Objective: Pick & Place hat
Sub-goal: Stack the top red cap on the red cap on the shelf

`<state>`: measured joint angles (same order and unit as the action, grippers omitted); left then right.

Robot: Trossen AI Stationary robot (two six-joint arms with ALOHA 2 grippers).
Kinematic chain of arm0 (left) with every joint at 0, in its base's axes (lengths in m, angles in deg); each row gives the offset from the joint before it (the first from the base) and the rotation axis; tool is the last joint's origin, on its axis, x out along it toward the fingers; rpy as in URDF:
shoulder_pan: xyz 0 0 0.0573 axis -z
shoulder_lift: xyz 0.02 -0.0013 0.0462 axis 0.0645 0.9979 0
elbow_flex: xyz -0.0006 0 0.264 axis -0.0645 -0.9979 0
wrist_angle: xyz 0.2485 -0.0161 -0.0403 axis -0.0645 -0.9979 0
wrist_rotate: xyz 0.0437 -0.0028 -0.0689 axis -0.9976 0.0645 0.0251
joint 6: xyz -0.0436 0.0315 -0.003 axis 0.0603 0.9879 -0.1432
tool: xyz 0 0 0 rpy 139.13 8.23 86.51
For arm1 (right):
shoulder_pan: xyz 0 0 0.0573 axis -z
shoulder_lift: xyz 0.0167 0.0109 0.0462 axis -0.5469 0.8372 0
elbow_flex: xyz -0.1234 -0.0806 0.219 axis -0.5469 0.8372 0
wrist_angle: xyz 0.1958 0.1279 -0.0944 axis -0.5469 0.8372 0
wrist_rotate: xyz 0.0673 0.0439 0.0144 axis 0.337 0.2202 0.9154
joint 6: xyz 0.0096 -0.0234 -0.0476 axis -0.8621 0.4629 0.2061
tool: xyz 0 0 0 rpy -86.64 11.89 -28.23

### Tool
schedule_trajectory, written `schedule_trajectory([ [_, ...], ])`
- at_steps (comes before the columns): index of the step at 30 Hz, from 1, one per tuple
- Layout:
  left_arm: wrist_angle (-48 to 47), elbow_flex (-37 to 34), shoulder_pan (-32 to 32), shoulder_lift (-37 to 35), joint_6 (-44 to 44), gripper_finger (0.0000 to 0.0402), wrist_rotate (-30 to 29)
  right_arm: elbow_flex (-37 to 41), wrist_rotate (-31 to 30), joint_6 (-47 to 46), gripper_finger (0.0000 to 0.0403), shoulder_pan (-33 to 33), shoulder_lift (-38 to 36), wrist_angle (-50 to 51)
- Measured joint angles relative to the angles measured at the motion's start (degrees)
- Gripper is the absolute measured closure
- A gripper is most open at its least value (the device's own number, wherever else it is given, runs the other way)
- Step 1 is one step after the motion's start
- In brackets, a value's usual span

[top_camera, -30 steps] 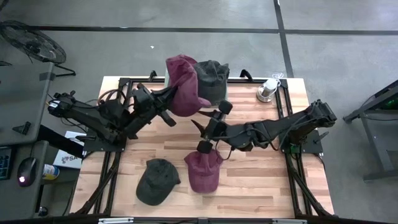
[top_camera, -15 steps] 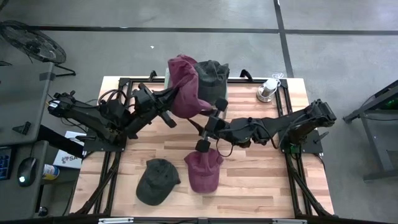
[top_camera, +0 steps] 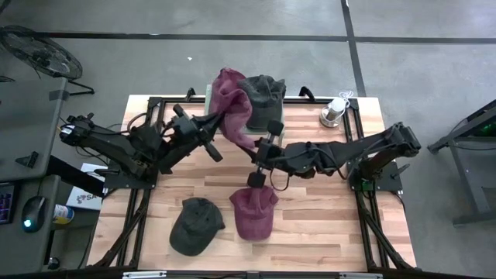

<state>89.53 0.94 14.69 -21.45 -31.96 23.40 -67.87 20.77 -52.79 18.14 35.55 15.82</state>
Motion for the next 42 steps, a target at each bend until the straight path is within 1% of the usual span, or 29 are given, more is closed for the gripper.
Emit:
schedule_trajectory([
  [4, -3.51, 0.02, 0.01, 0.00, 10.36, 0.0351, -3.52, 0.00, -0.22, -2.61, 0.0396, 0.49, -2.22, 5.31],
  [9, -8.75, 0.02, 1.88, 0.00, 20.87, 0.0281, -8.20, -0.01, 0.26, -6.84, 0.0397, 1.53, -4.91, 12.29],
  [12, -9.98, 0.02, 4.29, -0.03, 21.94, 0.0232, -11.10, -0.02, 1.62, -8.39, 0.0397, 2.28, -5.62, 16.14],
  [13, -10.42, 0.02, 5.30, -0.38, 21.93, 0.0217, -11.23, -0.02, 1.98, -8.99, 0.0397, 2.50, -5.74, 17.02],
  [15, -11.44, 0.00, 8.04, -1.51, 21.91, 0.0189, -9.96, -0.02, 2.57, -9.69, 0.0397, 3.02, -5.78, 17.89],
  [18, -11.22, 0.00, 12.30, -3.79, 21.32, 0.0161, -7.79, -0.02, 5.41, -9.76, 0.0397, 3.62, -5.79, 18.14],
  [21, -11.20, 0.00, 14.93, -5.74, 21.43, 0.0146, -5.76, -0.02, 10.91, -10.20, 0.0397, 4.80, -5.79, 18.05],
  [25, -11.65, 0.01, 15.55, -8.89, 22.85, 0.0133, -3.01, -0.02, 19.08, -10.00, 0.0397, 6.97, -5.79, 18.05],
  [27, -14.43, 0.23, 15.37, -10.63, 22.99, 0.0130, -1.65, -0.02, 23.12, -10.63, 0.0397, 8.33, -5.79, 18.05],
  [28, -16.66, 0.71, 15.37, -11.34, 21.65, 0.0129, -0.45, -0.02, 24.96, -10.78, 0.0397, 8.94, -5.79, 18.05],
  [31, -22.67, 2.08, 14.27, -12.35, 16.77, 0.0128, 4.91, -0.02, 26.71, -10.83, 0.0397, 10.17, -5.79, 17.83],
  [34, -25.71, 2.62, 12.75, -11.90, 16.17, 0.0128, 9.10, -0.04, 28.57, -10.81, 0.0397, 11.00, -5.79, 17.79],
  [38, -25.41, 2.84, 10.15, -11.43, 19.85, 0.0128, 10.58, -0.04, 33.20, -10.77, 0.0397, 12.13, -5.78, 17.95],
  [42, -25.64, 2.85, 6.59, -10.94, 24.31, 0.0128, 14.01, -0.04, 37.20, -10.30, 0.0397, 13.23, -5.50, 20.15],
])
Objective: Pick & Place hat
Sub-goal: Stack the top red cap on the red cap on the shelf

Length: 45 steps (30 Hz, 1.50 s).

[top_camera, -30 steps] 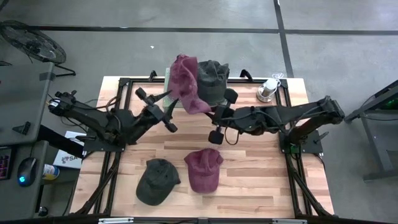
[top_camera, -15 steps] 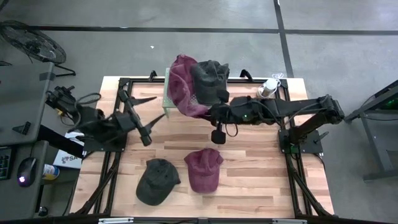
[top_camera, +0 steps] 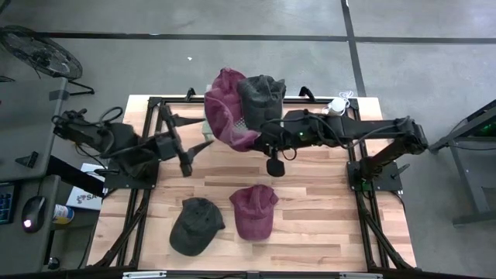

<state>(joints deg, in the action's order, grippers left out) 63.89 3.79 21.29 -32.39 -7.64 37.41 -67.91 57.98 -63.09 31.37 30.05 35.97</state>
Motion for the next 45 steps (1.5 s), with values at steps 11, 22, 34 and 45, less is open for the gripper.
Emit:
schedule_trajectory([
  [11, -14.01, 7.04, -6.61, 4.64, -5.29, 0.0128, 11.62, -0.02, 3.69, 0.10, 0.0397, 0.70, 1.35, 2.67],
  [22, -14.74, 7.70, -7.73, 8.33, 3.26, 0.0128, 3.39, -0.02, 4.79, -0.03, 0.0397, 0.66, 2.31, 4.50],
  [34, -27.84, 7.69, -7.73, 7.64, -2.81, 0.0129, 2.87, -0.02, 10.59, 0.97, 0.0397, 0.62, 2.38, 12.18],
  [45, -29.78, 7.69, -7.73, 7.71, -4.71, 0.0129, 9.78, -0.02, 16.60, 5.70, 0.0397, -1.37, 2.38, 15.23],
])
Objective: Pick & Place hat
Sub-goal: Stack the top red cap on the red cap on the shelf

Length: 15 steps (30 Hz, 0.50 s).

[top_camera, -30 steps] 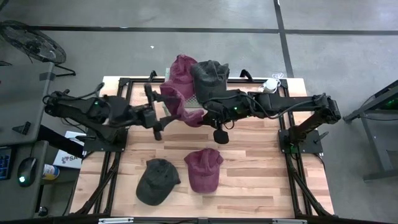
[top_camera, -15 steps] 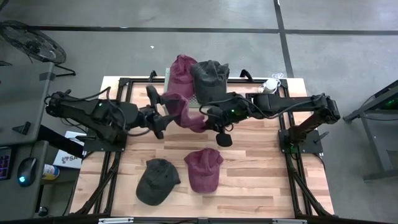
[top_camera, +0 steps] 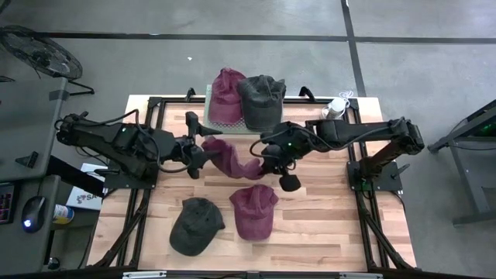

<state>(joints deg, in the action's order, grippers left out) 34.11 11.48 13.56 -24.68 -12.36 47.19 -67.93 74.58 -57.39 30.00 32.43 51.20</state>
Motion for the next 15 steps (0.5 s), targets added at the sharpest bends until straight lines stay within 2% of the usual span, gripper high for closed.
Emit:
schedule_trajectory([
  [10, -0.89, -0.01, 0.00, 0.02, -1.76, 0.0128, 6.76, 0.00, -0.86, 0.57, 0.0397, -1.42, 1.57, 0.34],
  [15, -1.08, -0.03, -0.01, 0.46, -1.82, 0.0128, 6.99, 0.00, -0.84, 0.42, 0.0397, -1.41, 2.65, -0.02],
])
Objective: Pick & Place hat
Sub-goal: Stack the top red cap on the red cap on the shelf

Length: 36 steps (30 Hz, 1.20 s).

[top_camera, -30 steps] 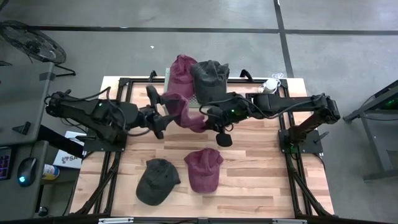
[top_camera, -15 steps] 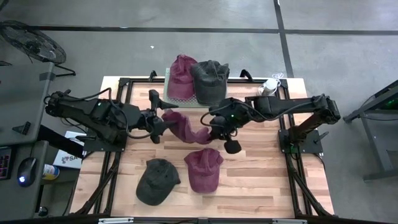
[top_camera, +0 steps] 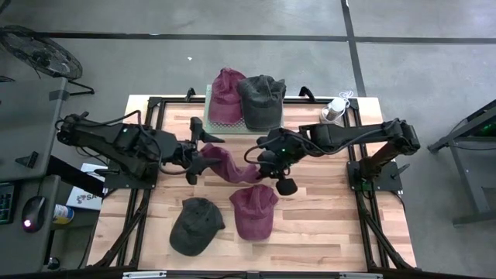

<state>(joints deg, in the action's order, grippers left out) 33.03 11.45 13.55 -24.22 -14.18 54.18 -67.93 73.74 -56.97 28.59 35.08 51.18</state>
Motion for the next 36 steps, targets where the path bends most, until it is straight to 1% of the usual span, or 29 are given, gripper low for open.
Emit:
schedule_trajectory([
  [7, -0.39, 0.02, -0.01, 1.68, -0.94, 0.0128, 0.82, 0.00, 0.30, 0.02, 0.0397, 0.01, 0.06, -0.84],
  [15, -0.12, -0.03, -0.03, 3.69, -1.93, 0.0128, -2.32, 0.00, 0.63, 0.11, 0.0397, 0.01, 0.08, -1.81],
  [18, -0.26, -0.04, 0.01, 3.99, -2.56, 0.0131, -5.67, 0.00, 0.51, 0.09, 0.0397, 0.01, 0.08, -1.70],
  [20, -0.04, -0.04, 0.01, 3.92, -3.28, 0.0142, -7.25, 0.00, 0.37, 0.09, 0.0397, 0.01, 0.08, -1.64],
  [23, -0.12, -0.02, 0.01, 3.86, -4.57, 0.0172, -7.47, 0.00, -0.63, 0.10, 0.0397, 0.01, 0.08, -1.58],
  [26, -0.45, -0.02, 0.03, 3.56, -6.22, 0.0213, -7.31, 0.00, -0.92, 0.21, 0.0397, 0.01, 0.08, -1.66],
  [28, -0.91, -0.02, 0.01, 3.52, -7.31, 0.0243, -7.49, 0.00, -1.14, 0.24, 0.0397, 0.01, 0.08, -1.74],
  [31, -1.82, -0.02, 0.01, 3.58, -8.26, 0.0293, -9.26, 0.00, -1.94, 0.24, 0.0397, 0.01, 0.08, -1.72],
  [35, -2.20, -0.02, 0.02, 3.53, -10.02, 0.0368, -9.19, 0.00, -2.37, 0.25, 0.0397, 0.03, 0.08, -1.72],
  [36, -2.25, -0.02, 0.03, 3.54, -10.56, 0.0379, -9.18, 0.00, -2.43, 0.26, 0.0397, 0.04, 0.08, -1.72],
])
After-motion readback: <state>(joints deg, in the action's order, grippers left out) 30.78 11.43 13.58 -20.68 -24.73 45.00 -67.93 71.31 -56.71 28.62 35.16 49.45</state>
